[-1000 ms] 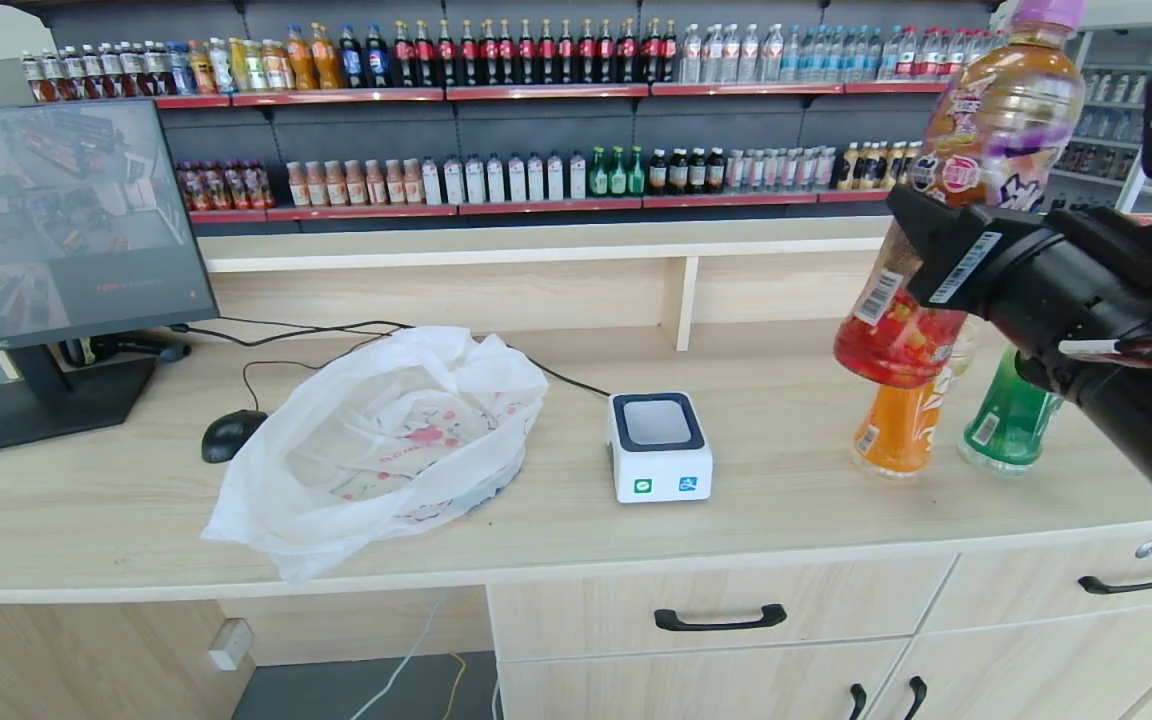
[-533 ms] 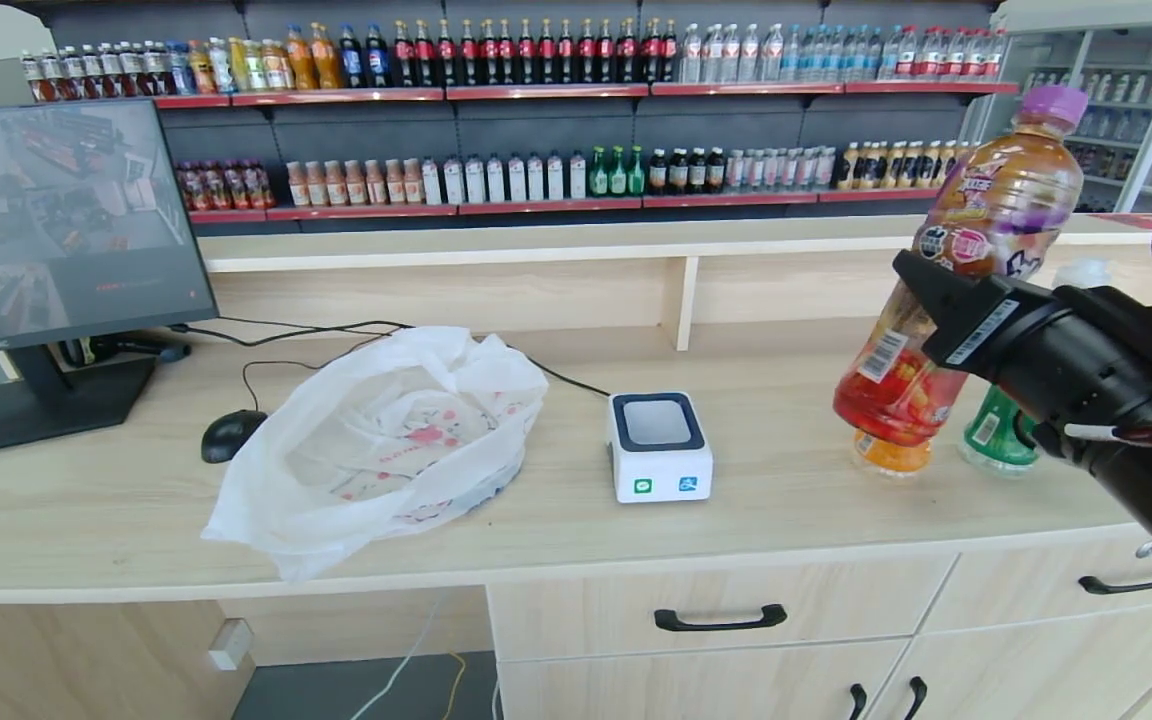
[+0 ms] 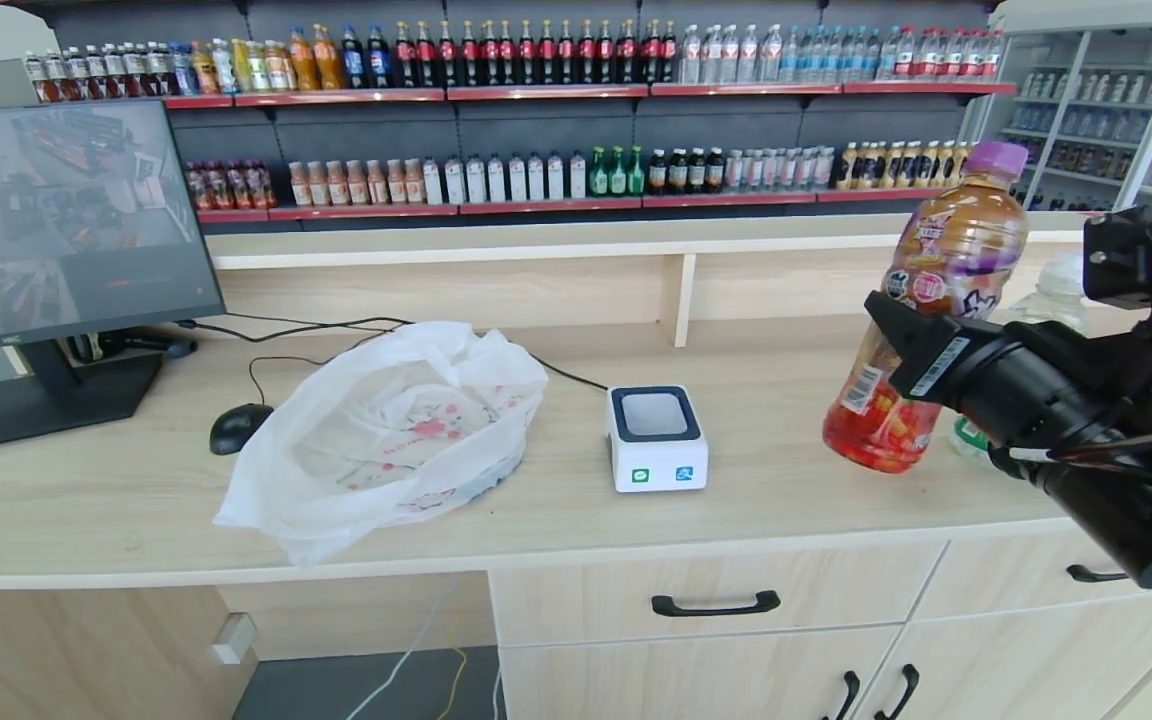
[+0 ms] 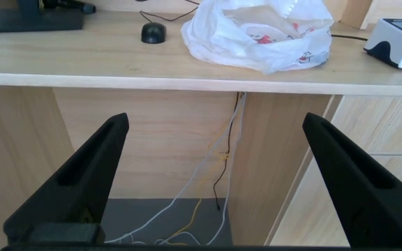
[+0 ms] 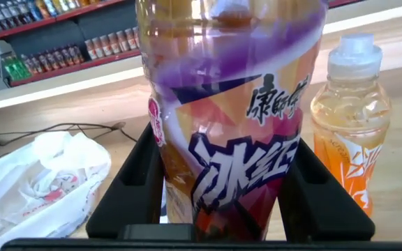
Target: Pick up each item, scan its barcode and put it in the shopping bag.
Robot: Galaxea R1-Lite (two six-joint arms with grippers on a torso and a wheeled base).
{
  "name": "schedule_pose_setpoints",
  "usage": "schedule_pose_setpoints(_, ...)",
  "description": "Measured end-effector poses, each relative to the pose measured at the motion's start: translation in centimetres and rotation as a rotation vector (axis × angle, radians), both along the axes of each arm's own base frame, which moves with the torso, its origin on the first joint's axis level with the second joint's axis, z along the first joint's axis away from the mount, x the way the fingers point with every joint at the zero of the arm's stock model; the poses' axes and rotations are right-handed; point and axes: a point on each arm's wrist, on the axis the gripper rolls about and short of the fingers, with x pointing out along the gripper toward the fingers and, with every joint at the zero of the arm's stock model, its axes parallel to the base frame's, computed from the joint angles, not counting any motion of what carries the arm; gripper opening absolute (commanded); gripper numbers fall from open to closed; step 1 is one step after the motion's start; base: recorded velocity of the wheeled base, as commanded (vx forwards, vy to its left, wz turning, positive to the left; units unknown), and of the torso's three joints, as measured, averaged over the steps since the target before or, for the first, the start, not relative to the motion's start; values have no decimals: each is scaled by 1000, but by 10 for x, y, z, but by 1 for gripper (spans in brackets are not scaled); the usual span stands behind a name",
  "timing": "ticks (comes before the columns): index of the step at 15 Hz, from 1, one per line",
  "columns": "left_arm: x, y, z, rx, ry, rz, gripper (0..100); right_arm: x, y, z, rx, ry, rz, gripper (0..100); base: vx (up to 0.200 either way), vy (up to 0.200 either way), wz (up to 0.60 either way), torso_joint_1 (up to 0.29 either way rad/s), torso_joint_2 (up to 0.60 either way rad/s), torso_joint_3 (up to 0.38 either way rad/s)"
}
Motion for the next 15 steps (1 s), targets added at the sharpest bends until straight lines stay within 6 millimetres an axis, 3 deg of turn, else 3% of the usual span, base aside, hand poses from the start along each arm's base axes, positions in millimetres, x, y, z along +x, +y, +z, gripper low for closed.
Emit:
schedule_pose_setpoints(10, 0, 0, 0, -6, 0, 1, 100, 8, 5, -20, -23, 12, -16, 0, 0, 200, 0, 2, 3, 2)
schedule_pose_setpoints(15, 0, 0, 0, -7, -1, 1, 100, 8, 13, -19, -27, 1, 13, 0, 0, 200, 0, 2, 1, 0)
